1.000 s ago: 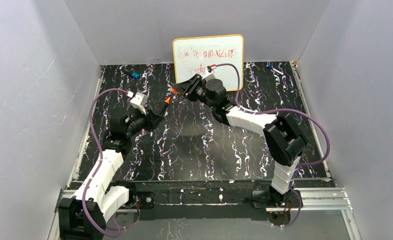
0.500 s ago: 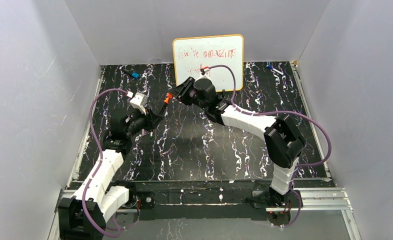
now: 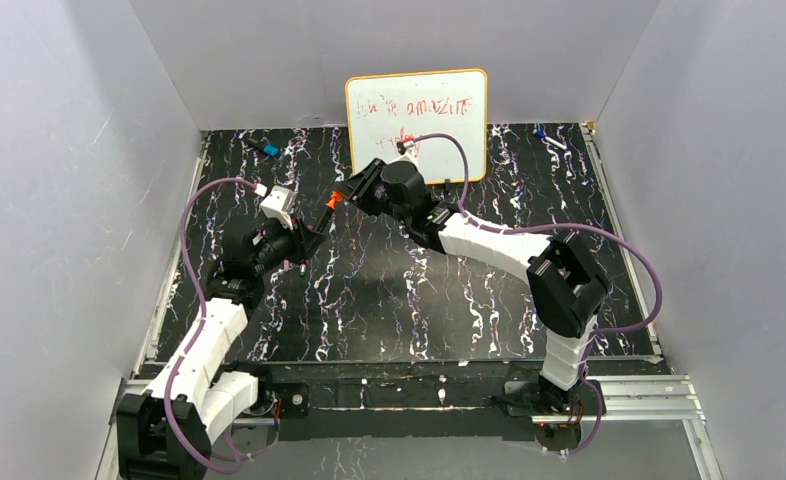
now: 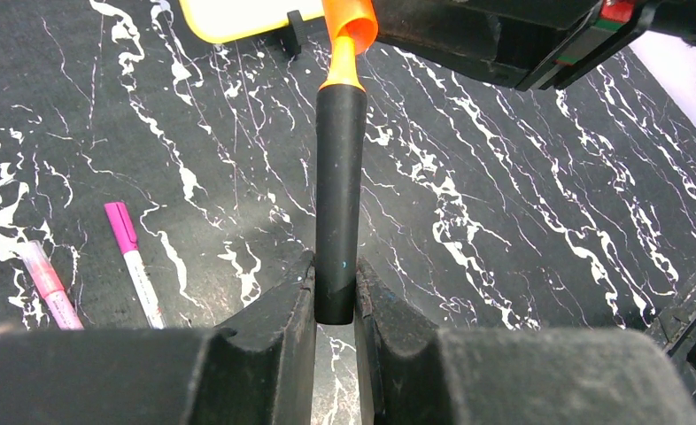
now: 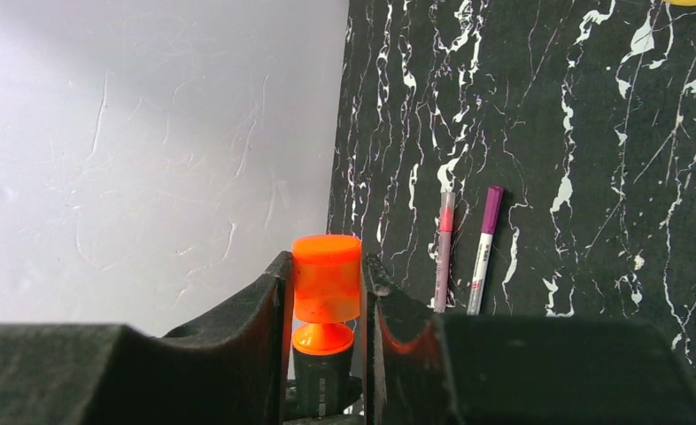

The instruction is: Insert the pens into the pen caps

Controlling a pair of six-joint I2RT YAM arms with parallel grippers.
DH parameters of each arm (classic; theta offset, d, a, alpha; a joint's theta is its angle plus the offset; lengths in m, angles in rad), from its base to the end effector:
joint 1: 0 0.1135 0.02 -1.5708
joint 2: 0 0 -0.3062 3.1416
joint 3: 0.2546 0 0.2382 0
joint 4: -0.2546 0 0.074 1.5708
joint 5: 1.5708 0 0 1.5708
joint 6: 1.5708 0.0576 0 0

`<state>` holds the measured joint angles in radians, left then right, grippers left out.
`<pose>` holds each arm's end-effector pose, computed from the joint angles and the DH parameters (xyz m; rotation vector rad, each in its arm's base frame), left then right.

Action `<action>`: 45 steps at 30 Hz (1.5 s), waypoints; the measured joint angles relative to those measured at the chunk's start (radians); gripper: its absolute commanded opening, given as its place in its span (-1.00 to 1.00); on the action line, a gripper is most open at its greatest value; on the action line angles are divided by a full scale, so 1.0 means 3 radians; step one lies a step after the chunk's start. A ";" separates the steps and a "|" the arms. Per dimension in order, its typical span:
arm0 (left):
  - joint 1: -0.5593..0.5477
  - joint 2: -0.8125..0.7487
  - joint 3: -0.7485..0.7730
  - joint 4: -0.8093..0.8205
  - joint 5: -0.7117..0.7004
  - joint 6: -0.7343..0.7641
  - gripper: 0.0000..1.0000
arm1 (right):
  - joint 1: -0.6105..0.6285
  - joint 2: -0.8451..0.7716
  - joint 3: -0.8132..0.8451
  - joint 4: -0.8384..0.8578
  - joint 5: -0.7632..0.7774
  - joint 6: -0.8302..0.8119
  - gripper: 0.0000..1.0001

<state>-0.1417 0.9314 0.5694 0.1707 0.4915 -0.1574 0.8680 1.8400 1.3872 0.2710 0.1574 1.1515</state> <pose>0.1908 -0.0547 0.3100 0.3478 1.7500 -0.6481 0.3066 0.3480 0.3381 0.4015 1.9087 1.2909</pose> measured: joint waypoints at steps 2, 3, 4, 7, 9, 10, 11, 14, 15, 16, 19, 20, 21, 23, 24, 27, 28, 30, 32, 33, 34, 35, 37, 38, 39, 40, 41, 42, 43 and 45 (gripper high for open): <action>0.0000 0.0019 0.0000 -0.0003 0.0000 0.0000 -1.00 | 0.0019 0.0000 0.0014 0.0001 0.0000 0.0003 -0.97; 0.0000 0.0027 0.0000 -0.0005 0.0001 0.0000 -1.00 | 0.0024 0.0000 0.0018 0.0010 0.0001 0.0004 -0.97; 0.0000 0.0034 0.0000 -0.0005 0.0001 0.0000 -1.00 | 0.0027 0.0000 0.0022 0.0031 -0.0005 0.0004 -0.97; 0.0000 0.0038 0.0000 -0.0001 0.0003 0.0000 -1.00 | 0.0036 0.0000 0.0037 0.0051 -0.0010 0.0004 -0.97; 0.0000 0.0038 0.0000 0.0000 0.0001 0.0000 -1.00 | 0.0041 0.0000 0.0045 0.0055 -0.0009 0.0004 -0.97; 0.0000 0.0037 0.0000 0.0000 0.0000 0.0000 -1.00 | 0.0045 0.0000 0.0046 0.0057 -0.0009 0.0004 -0.97; 0.0000 0.0037 0.0000 -0.0004 -0.0001 0.0000 -1.00 | 0.0046 0.0000 0.0046 0.0056 -0.0008 0.0004 -0.97; 0.0000 0.0036 0.0000 -0.0009 -0.0010 0.0000 -1.00 | 0.0051 0.0000 0.0046 0.0057 -0.0008 0.0008 -0.97; 0.0000 0.0033 0.0000 -0.0015 -0.0015 0.0000 -1.00 | 0.0053 0.0000 0.0046 0.0057 -0.0006 0.0008 -0.97; 0.0000 0.0029 0.0000 -0.0024 -0.0019 0.0000 -1.00 | 0.0057 0.0000 0.0046 0.0057 -0.0006 0.0009 -0.97; 0.0000 0.0018 0.0000 -0.0050 -0.0031 0.0001 -1.00 | 0.0072 0.0000 0.0046 0.0060 0.0008 0.0015 -0.97; 0.0000 0.0011 0.0000 -0.0058 -0.0036 0.0001 -1.00 | 0.0079 0.0003 0.0046 0.0065 0.0018 0.0017 -0.97; 0.0000 0.0001 0.0000 -0.0074 -0.0042 0.0001 -1.00 | 0.0085 0.0004 0.0046 0.0074 0.0027 0.0018 -0.97; 0.0000 -0.0032 0.0000 -0.0089 -0.0060 0.0001 -1.00 | 0.0098 0.0005 0.0046 0.0081 0.0046 0.0024 -0.97; 0.0000 -0.0045 0.0000 -0.0097 -0.0071 0.0001 -1.00 | 0.0103 0.0005 0.0046 0.0089 0.0053 0.0029 -0.97; 0.0000 -0.0084 0.0000 -0.0103 -0.0104 0.0001 -1.00 | 0.0109 0.0005 0.0046 0.0123 0.0060 0.0039 -0.97; 0.0000 -0.0088 0.0000 -0.0103 -0.0109 0.0003 -1.00 | 0.0112 0.0006 0.0046 0.0131 0.0064 0.0039 -0.97; 0.0000 -0.0090 0.0000 -0.0107 -0.0118 0.0001 -1.00 | 0.0117 0.0005 0.0046 0.0140 0.0070 0.0037 -0.97; 0.0000 -0.0095 0.0000 -0.0120 -0.0128 0.0003 -1.00 | 0.0121 0.0006 0.0045 0.0140 0.0075 0.0029 -0.97; -0.0003 -0.0103 0.0000 -0.0128 -0.0136 0.0003 -1.00 | 0.0123 0.0006 0.0045 0.0140 0.0076 0.0025 -0.97; -0.0006 -0.0112 0.0000 -0.0136 -0.0146 0.0004 -1.00 | 0.0126 0.0006 0.0042 0.0141 0.0079 0.0018 -0.97; -0.0009 -0.0123 0.0000 -0.0146 -0.0159 0.0005 -1.00 | 0.0127 0.0006 0.0038 0.0145 0.0078 0.0014 -0.97; -0.0015 -0.0141 0.0000 -0.0160 -0.0184 0.0009 -1.00 | 0.0130 0.0006 0.0033 0.0150 0.0078 0.0013 -0.97; -0.0015 -0.0146 0.0000 -0.0165 -0.0198 0.0013 -1.00 | 0.0130 0.0006 0.0032 0.0150 0.0078 0.0013 -0.97; -0.0015 -0.0151 0.0000 -0.0173 -0.0211 0.0015 -1.00 | 0.0134 0.0006 0.0032 0.0151 0.0078 0.0011 -0.97; -0.0015 -0.0158 0.0000 -0.0182 -0.0221 0.0018 -1.00 | 0.0139 0.0006 0.0032 0.0153 0.0080 0.0009 -0.97; -0.0015 -0.0165 0.0000 -0.0193 -0.0233 0.0019 -1.00 | 0.0141 0.0006 0.0032 0.0154 0.0083 0.0005 -0.97; -0.0015 -0.0173 0.0000 -0.0203 -0.0240 0.0022 -1.00 | 0.0145 0.0006 0.0031 0.0154 0.0085 0.0004 -0.97; -0.0017 -0.0184 0.0000 -0.0215 -0.0259 0.0023 -1.00 | 0.0148 0.0006 0.0028 0.0156 0.0086 0.0004 -0.97; -0.0023 -0.0207 0.0000 -0.0237 -0.0308 0.0022 -1.00 | 0.0151 0.0006 0.0015 0.0173 0.0090 0.0004 -0.97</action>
<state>-0.1486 0.8692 0.5694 0.0998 0.3992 -0.1509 0.9134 1.8420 1.3918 0.3229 0.1844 1.1526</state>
